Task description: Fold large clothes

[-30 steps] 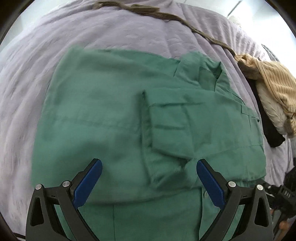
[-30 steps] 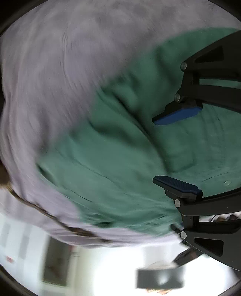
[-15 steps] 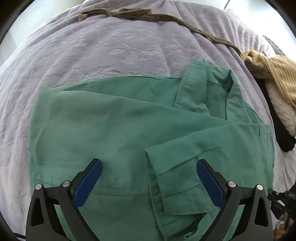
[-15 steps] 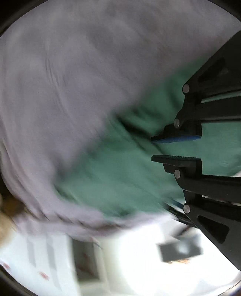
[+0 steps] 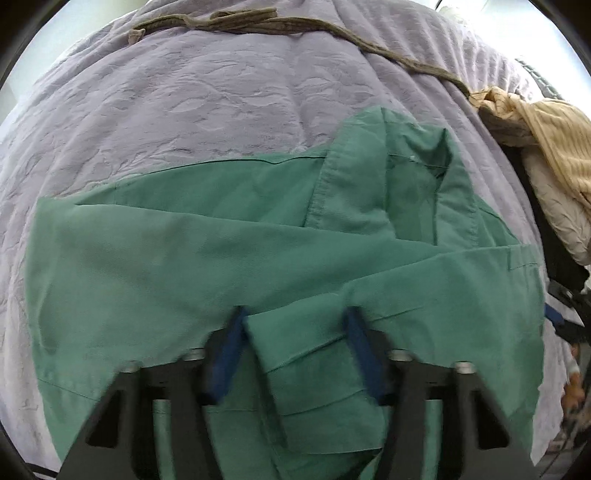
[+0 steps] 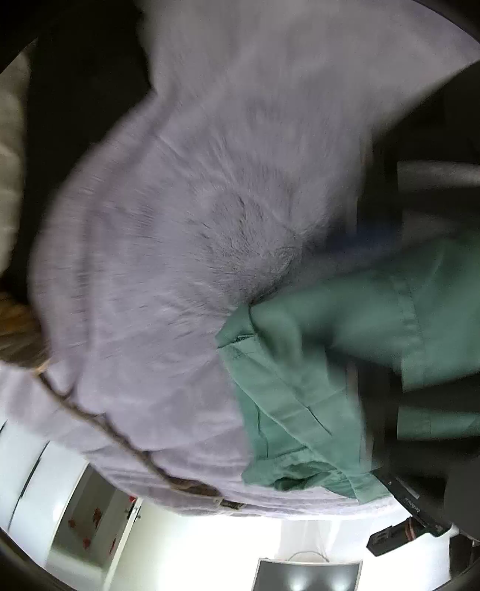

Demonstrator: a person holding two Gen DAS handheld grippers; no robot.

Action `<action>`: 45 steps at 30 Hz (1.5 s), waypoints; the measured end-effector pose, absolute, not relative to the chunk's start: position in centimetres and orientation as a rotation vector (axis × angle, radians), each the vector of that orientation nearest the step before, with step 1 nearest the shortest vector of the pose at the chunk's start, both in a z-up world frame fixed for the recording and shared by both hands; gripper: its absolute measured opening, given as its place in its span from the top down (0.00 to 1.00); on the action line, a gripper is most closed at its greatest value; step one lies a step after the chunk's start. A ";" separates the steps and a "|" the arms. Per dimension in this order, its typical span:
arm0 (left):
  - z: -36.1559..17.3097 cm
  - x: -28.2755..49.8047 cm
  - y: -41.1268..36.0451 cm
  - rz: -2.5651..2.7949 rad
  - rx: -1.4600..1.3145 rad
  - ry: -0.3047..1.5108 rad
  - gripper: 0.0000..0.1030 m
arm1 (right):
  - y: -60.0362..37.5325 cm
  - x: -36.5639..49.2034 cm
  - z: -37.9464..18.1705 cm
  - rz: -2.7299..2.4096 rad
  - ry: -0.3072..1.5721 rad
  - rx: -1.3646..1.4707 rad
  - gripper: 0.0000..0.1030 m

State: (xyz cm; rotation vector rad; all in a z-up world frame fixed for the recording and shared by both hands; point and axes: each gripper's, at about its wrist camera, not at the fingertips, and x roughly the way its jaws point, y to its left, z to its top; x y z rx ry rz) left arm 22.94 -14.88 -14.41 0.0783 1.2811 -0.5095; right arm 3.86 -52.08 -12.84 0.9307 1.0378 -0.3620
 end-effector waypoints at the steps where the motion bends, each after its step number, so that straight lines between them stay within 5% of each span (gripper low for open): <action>1: -14.4 23.1 -14.7 -0.516 0.058 1.284 0.65 | -51.8 3.4 -12.3 -0.363 1.013 0.918 0.97; 3: -14.1 23.3 -14.3 -0.543 -0.001 1.300 0.74 | -51.5 3.1 -11.0 -0.352 0.967 0.883 0.97; 14: -13.3 24.9 -15.8 -0.572 0.093 1.233 0.70 | -52.2 1.9 -12.8 -0.420 0.997 0.823 0.96; 18: -12.9 24.6 -13.4 -0.436 0.151 1.195 0.27 | -51.9 1.1 -11.0 -0.452 1.019 0.793 0.94; 27: -9.1 22.1 -9.8 -0.436 0.099 1.167 0.27 | -46.0 -2.5 -5.5 -0.325 0.993 0.721 0.94; 39: -14.1 17.0 -11.0 -0.428 0.153 1.228 0.27 | -45.1 -6.7 -11.7 -0.378 1.138 0.736 1.00; 45: -13.5 16.8 -10.8 -0.423 0.194 1.225 0.27 | -45.2 -8.0 -10.4 -0.428 1.131 0.753 1.00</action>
